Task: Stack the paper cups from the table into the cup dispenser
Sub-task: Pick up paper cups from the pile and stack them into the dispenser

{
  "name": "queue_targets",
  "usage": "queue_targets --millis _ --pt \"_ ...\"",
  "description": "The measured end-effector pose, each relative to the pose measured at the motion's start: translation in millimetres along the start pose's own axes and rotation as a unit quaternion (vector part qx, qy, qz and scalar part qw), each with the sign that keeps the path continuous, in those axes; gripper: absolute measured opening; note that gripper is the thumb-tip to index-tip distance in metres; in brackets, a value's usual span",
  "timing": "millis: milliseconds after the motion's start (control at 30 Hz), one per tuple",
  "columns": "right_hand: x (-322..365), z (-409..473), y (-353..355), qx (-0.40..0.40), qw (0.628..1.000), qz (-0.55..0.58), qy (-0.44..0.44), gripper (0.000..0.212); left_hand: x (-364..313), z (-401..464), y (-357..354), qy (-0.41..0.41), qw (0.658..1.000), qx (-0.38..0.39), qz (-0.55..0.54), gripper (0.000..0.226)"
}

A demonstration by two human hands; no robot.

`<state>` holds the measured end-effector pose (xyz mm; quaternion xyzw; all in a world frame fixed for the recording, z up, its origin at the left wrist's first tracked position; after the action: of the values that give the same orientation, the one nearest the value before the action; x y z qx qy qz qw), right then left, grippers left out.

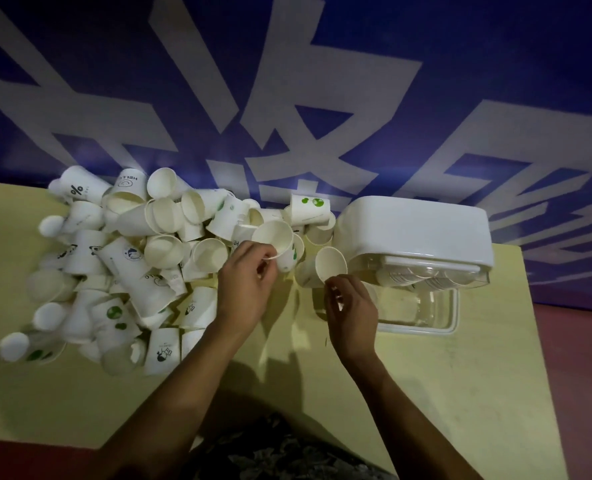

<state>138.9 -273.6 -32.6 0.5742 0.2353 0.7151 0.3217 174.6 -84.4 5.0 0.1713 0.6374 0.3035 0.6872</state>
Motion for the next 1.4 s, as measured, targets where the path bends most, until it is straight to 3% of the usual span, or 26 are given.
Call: queue_targets --millis 267,500,833,1033,1167,1400 --pt "-19 -39 46 -0.019 1.0 0.008 -0.012 0.011 -19 -52 -22 0.01 0.998 0.038 -0.044 0.011" --pt "-49 -56 69 -0.017 0.998 -0.054 -0.009 0.012 -42 -73 -43 0.005 0.996 0.056 -0.071 0.009" --pt "-92 -49 53 0.095 0.992 -0.078 0.007 0.008 -58 -90 -57 0.019 0.997 0.025 -0.066 0.009" --pt "-108 -36 44 0.168 0.982 -0.085 0.025 0.021 -67 -97 -71 0.001 0.998 0.044 -0.046 0.011" --pt "-114 -36 55 0.133 0.989 -0.049 0.036 0.03 -75 -97 -86 -0.017 0.998 0.06 -0.026 0.013" --pt "-133 -46 80 0.117 0.992 -0.043 0.003 0.023 -69 -97 -125 -0.027 0.991 0.125 0.036 0.011"
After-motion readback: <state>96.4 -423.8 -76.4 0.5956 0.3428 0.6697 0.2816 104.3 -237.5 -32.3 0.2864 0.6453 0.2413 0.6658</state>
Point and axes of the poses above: each hand's wrist, its own z-axis towards the middle knuckle, its own y-axis out of the back of the hand, x = y × z, the point moved 1 cm from there along z, towards the middle knuckle, and after that the axes turned 5 degrees about y, right-handed, at the moved point
